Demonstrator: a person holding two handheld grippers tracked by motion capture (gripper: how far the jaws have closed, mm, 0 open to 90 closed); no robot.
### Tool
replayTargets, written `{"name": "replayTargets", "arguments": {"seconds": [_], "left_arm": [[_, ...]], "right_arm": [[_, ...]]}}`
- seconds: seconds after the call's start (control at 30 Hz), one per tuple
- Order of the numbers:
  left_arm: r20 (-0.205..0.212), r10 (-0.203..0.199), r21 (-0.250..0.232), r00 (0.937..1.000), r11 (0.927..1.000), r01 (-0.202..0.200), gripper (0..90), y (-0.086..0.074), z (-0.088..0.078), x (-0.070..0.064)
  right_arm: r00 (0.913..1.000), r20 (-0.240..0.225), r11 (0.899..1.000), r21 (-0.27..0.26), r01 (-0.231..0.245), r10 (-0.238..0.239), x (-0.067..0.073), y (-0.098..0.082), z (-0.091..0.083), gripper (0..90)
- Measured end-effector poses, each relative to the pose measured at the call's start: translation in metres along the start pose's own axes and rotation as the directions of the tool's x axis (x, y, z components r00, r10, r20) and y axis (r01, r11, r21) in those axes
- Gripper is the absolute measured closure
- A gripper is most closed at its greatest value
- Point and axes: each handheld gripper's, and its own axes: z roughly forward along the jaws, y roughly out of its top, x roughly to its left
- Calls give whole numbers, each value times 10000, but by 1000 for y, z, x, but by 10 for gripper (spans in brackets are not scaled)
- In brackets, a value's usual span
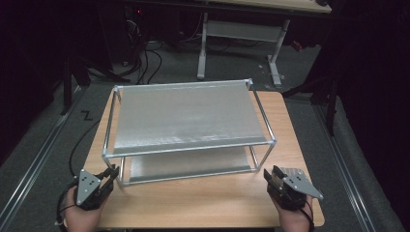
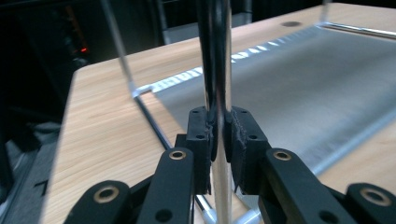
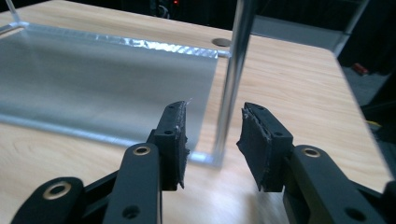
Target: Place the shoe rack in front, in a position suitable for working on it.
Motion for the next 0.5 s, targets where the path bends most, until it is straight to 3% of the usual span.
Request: {"name": "replayTargets", "arguments": {"seconds": [0.07,0.1,0.13,0.17,0.2,0.3,0.33,0.43,0.5], "left_arm": [[251,250,43,9994,9997,-251,787,4,2,-13],[251,250,43,9994,9997,-251,787,4,2,-13],[501,268,26,9984,9996,-270,786,7,6,-25],[501,268,26,9984,9996,-270,787,7,6,-25],[634,284,19,9976,9996,-286,787,10,9,-37],[869,313,-2,9957,9995,-314,786,13,13,-48],[1045,444,-11,9935,9990,-446,785,16,15,-58],[1163,435,-72,9923,9991,-429,785,18,18,-67],[1513,315,-151,9880,9994,-295,788,20,20,-79]], "right_arm": [[9999,95,10000,-77,57,-57,-5,-6,-10,603],[9999,95,10000,-77,57,-57,-5,-6,-10,603],[9998,191,9998,-178,31,-27,-11,-14,-19,601],[9998,199,9998,-199,-31,35,-13,-16,-22,601],[9997,222,9998,-199,-86,90,-16,-19,-24,600],[9995,255,9997,-119,-194,197,-20,-24,-27,596],[9993,261,9996,-75,-280,282,-24,-27,-29,594],[9988,382,9995,-79,-316,319,-28,-29,-32,584],[9988,384,9995,-100,-310,313,-32,-30,-37,552]]}}
